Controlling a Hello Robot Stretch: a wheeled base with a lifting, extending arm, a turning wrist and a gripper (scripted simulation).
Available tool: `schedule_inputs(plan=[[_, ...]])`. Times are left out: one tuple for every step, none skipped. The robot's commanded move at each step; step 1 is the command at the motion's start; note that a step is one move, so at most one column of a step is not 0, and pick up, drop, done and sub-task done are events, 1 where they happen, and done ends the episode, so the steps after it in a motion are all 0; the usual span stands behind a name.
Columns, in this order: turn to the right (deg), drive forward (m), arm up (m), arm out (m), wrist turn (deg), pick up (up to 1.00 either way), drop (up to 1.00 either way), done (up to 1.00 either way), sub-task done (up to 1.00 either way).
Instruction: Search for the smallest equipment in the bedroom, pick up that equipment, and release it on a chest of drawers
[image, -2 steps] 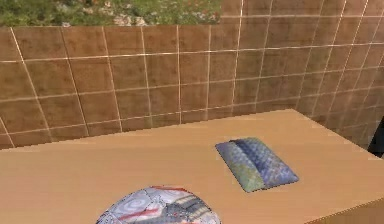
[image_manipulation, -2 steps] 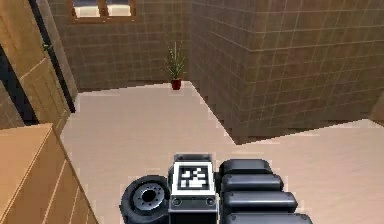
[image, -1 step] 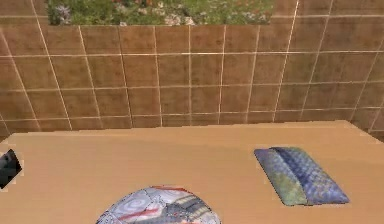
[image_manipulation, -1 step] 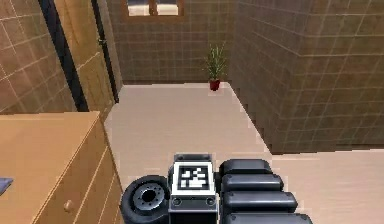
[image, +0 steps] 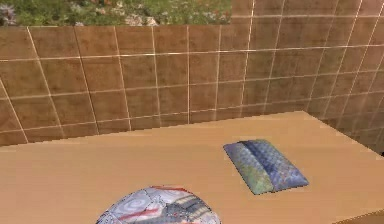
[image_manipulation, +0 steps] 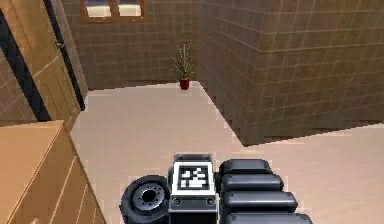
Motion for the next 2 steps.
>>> schedule_inputs(plan=[[-15.0,0.00,0.00,0.00,0.0,0.00,0.00,0.00,0.00],[18.0,0.00,0.00,0.00,0.0,0.00,0.00,0.00,0.00]])
